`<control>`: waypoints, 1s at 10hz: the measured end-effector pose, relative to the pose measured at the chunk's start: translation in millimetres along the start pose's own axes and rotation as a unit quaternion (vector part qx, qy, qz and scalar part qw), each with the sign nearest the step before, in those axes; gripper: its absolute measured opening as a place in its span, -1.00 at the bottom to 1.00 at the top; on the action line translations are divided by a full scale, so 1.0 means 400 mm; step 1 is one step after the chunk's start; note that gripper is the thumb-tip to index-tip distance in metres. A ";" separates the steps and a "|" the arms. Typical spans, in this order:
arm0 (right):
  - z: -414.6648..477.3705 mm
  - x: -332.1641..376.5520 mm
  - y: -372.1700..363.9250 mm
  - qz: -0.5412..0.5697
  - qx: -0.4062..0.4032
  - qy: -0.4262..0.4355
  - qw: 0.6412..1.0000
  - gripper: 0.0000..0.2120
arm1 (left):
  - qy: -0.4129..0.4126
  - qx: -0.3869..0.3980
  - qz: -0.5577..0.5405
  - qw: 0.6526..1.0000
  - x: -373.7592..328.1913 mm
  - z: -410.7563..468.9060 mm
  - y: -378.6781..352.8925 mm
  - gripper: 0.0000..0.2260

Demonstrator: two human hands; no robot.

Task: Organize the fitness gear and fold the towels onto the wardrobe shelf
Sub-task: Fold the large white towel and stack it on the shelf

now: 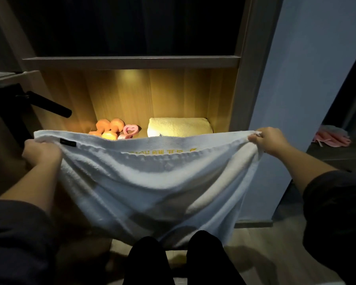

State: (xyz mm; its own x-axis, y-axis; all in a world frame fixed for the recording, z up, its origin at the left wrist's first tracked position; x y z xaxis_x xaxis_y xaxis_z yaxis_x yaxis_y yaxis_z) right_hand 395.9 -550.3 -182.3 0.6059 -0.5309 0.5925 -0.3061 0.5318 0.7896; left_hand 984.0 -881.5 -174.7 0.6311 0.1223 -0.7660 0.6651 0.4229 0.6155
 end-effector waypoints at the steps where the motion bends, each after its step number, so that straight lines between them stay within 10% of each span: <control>1: -0.012 0.067 -0.001 0.068 -0.047 0.028 0.996 -0.67 | -0.005 0.017 -0.049 0.999 -0.019 0.000 -0.044 -0.69; 3: -0.101 0.356 -0.064 0.166 0.027 0.198 0.966 -0.83 | -0.184 0.124 -0.079 0.972 -0.201 -0.170 -0.116 -0.64; 7: -0.209 0.557 -0.129 0.288 0.106 0.281 0.910 -0.74 | -0.474 0.355 -0.070 0.803 -0.426 -0.554 -0.216 -0.65; 10: -0.200 0.517 -0.160 0.377 0.103 0.241 0.888 -0.71 | -0.482 0.432 -0.116 0.754 -0.461 -0.626 -0.232 -0.93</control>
State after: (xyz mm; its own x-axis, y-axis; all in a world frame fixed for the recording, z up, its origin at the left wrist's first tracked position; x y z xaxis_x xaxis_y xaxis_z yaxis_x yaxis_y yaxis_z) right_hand 599.8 -641.3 -123.2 0.4008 0.2952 0.8673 -0.8560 0.4581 0.2396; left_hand 705.8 -718.6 -137.1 0.1779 -0.7503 -0.6367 0.5515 -0.4598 0.6960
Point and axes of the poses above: each hand's wrist, its own z-axis towards the middle knuckle, its own y-axis out of the back of the hand, x = y × z, the point moved 9 cm from there along z, towards the middle knuckle, and after that the axes turned 8 degrees about z, right-handed, at the moved point
